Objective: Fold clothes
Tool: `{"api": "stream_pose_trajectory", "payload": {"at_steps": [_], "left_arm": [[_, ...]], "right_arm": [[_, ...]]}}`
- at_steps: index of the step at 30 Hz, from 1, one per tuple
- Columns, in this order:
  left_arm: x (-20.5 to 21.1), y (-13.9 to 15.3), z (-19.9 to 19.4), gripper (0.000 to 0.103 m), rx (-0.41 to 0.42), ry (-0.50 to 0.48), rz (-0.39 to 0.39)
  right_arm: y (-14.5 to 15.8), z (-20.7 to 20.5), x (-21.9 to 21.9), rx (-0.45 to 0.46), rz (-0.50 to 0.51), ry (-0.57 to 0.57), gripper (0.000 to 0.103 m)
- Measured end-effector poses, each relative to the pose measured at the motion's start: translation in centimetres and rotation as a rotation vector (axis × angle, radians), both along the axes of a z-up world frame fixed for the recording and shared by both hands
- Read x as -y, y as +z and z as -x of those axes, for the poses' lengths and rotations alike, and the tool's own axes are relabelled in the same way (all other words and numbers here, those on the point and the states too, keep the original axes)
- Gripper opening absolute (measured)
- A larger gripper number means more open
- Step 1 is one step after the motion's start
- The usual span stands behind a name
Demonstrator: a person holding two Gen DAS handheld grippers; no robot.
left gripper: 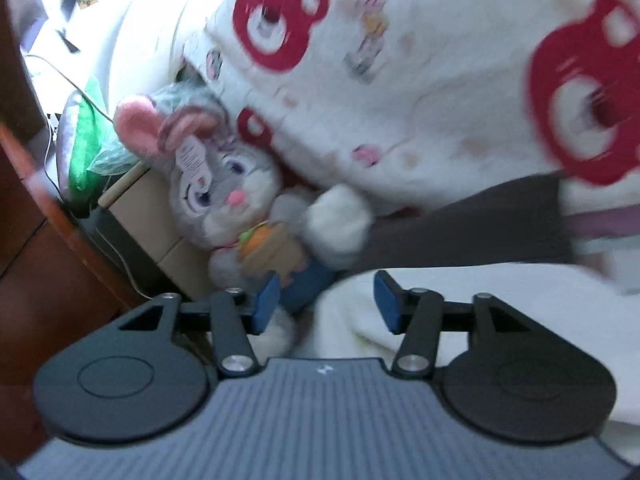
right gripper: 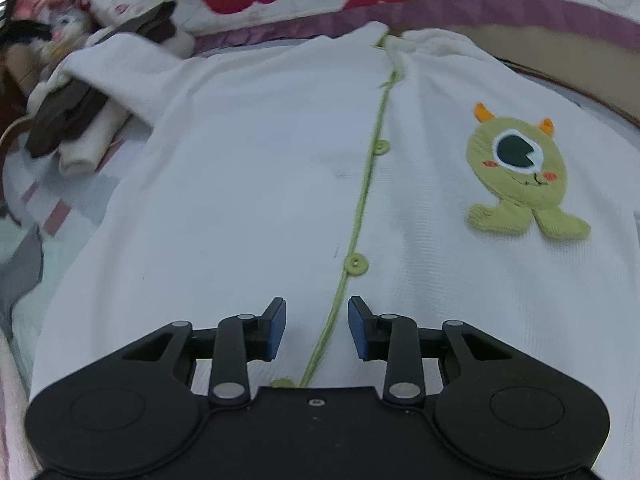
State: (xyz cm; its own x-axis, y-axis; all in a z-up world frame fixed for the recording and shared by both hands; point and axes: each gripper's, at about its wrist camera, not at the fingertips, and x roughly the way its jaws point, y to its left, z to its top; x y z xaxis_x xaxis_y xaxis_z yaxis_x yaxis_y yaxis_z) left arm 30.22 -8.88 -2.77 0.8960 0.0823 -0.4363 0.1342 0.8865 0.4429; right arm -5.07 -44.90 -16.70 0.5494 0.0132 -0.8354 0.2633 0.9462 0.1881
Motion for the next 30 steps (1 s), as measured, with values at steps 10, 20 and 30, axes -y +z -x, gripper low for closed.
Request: {"api": "stream_pose_trajectory", "payload": {"at_steps": [10,20,30], "left_arm": [[6.8,-9.1,15.5,0.077,-0.398,-0.272,0.267],[11.2,-13.8,20.3,0.076,-0.493,-0.382,0.097],[12.0,-14.3,21.4,0.076,-0.495,-0.375,0.024]], "right_arm": [[-1.3,0.5,0.6,0.005,-0.106,-0.113,0.046],[-1.6,2.0,1.5,0.029,-0.272,-0.185,0.035],[2.8,3.7,-1.1,0.236,-0.101,-0.089,0.006]]}}
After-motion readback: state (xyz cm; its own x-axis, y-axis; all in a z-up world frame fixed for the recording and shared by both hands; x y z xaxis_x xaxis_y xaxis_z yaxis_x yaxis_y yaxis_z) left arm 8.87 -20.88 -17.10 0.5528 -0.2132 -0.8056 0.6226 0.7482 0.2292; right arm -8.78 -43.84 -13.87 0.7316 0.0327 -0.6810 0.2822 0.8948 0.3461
